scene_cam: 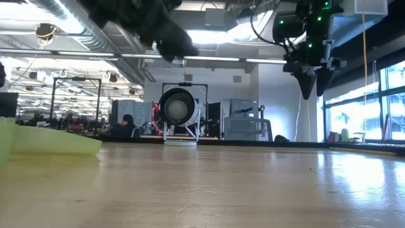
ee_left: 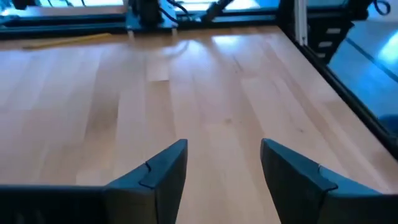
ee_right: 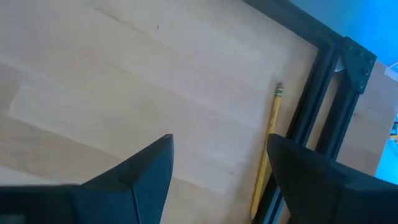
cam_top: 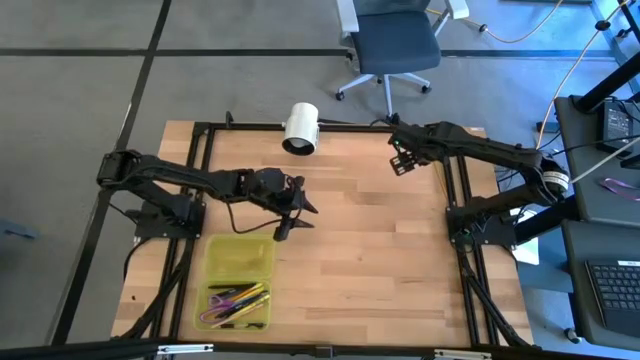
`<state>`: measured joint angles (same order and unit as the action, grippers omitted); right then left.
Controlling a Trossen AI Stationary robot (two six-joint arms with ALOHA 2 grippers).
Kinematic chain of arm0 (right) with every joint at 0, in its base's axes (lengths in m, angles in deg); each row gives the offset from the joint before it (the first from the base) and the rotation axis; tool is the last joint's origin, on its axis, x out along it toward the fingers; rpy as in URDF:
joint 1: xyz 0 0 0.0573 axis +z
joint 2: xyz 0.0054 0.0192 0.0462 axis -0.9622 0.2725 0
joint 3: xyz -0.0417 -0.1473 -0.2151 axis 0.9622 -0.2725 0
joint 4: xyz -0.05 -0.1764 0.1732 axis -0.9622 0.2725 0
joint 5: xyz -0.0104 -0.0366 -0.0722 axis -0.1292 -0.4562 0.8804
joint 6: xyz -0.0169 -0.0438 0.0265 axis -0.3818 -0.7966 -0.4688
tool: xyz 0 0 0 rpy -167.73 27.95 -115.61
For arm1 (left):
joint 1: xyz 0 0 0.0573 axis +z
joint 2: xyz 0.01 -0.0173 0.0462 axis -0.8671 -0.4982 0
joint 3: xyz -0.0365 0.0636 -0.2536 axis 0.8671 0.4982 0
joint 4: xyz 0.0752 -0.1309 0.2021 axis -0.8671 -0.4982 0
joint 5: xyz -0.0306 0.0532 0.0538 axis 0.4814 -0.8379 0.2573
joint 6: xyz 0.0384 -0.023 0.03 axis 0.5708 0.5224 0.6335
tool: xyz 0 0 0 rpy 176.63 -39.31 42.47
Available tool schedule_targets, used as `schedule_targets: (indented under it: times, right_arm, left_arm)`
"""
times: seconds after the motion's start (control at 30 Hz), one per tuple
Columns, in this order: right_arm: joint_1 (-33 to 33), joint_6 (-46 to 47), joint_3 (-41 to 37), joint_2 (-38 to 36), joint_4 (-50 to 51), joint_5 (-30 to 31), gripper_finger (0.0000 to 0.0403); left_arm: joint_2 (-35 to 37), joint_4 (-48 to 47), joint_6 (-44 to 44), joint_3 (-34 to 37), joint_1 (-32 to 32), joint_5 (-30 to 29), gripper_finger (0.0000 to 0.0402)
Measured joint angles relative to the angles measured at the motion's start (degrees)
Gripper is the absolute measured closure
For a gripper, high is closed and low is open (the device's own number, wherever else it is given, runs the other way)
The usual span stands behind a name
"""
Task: Pick & place school supplies into a supply box
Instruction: Put the yellow pencil into the yellow supply box
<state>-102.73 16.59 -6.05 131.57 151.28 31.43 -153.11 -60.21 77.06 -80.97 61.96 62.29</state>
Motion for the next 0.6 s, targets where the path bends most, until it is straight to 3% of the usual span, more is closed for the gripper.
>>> schedule_targets:
  times: [0.23,0.6]
  right_arm:
    - [-2.8,0.5,0.0,2.0,-0.3,-0.2,0.0143]
    - [-5.0,2.3,0.0,6.4,-3.0,-5.5,0.0143]
  left_arm:
    - [0.0,16.2,-0.9,8.3,1.0,2.0,0.0209]
    - [0.0,16.9,1.7,9.7,0.5,1.9,0.0206]
